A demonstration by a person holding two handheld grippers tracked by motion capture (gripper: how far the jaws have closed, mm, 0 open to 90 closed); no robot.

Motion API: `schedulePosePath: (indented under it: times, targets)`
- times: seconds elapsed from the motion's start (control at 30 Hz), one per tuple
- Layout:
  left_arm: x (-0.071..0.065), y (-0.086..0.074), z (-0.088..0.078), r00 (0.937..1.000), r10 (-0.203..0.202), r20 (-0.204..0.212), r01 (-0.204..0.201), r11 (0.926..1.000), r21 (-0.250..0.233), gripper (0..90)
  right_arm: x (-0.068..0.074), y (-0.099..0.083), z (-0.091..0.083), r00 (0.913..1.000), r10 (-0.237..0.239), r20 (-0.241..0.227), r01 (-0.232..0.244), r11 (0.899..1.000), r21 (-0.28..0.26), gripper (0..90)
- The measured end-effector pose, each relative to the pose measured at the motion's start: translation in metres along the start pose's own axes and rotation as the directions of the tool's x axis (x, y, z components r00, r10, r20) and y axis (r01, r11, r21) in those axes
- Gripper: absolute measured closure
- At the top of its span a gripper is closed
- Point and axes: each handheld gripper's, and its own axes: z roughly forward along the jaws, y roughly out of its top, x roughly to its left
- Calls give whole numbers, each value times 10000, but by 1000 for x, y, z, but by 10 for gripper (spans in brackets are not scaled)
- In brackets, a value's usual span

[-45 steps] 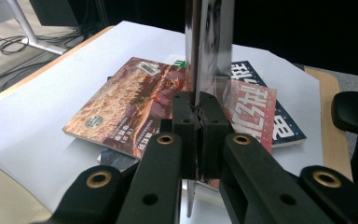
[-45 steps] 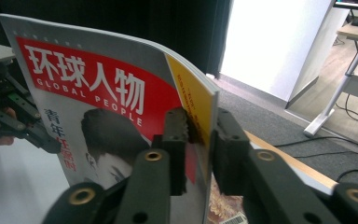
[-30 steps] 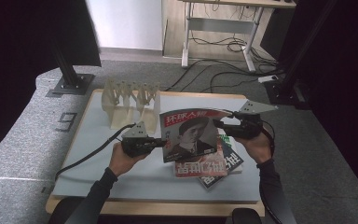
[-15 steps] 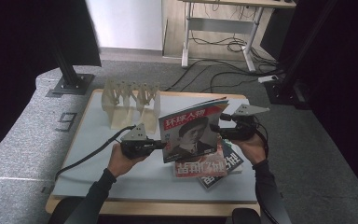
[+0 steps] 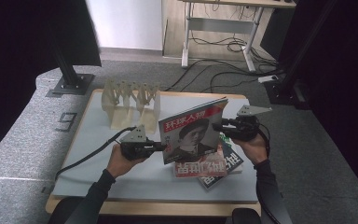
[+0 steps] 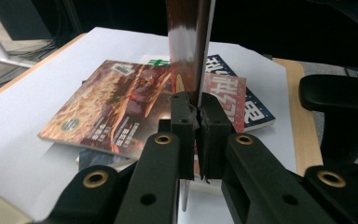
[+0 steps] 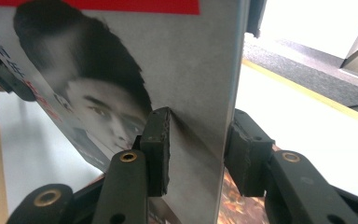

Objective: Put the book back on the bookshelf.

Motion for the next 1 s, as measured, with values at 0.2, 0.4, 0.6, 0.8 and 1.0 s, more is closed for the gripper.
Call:
schedulePosePath:
  times: [0.2, 0.4, 0.6, 0.8, 1.0]
  targets:
    - [0, 12, 8, 10000, -67, -11, 66, 9999, -152, 832, -2, -6, -3, 9999, 116, 45, -116, 9999, -30, 609]
    - [2, 23, 12, 9979, -553, -329, 553, 9985, -29, 829, 4, -1, -3, 9997, -232, 86, 231, 9997, 38, 608]
    - [8, 35, 11, 9939, -1068, -263, 1073, 9940, 199, 803, 7, 0, -2, 9997, -233, -121, 231, 9996, -151, 587]
    - [6, 42, 10, 9932, -947, -684, 962, 9952, 201, 855, 8, -1, -3, 9994, -341, -35, 341, 9994, -86, 580]
    - [7, 41, 10, 9919, -977, -807, 992, 9950, 146, 859, 10, -3, -2, 9992, -380, 119, 381, 9992, -104, 534]
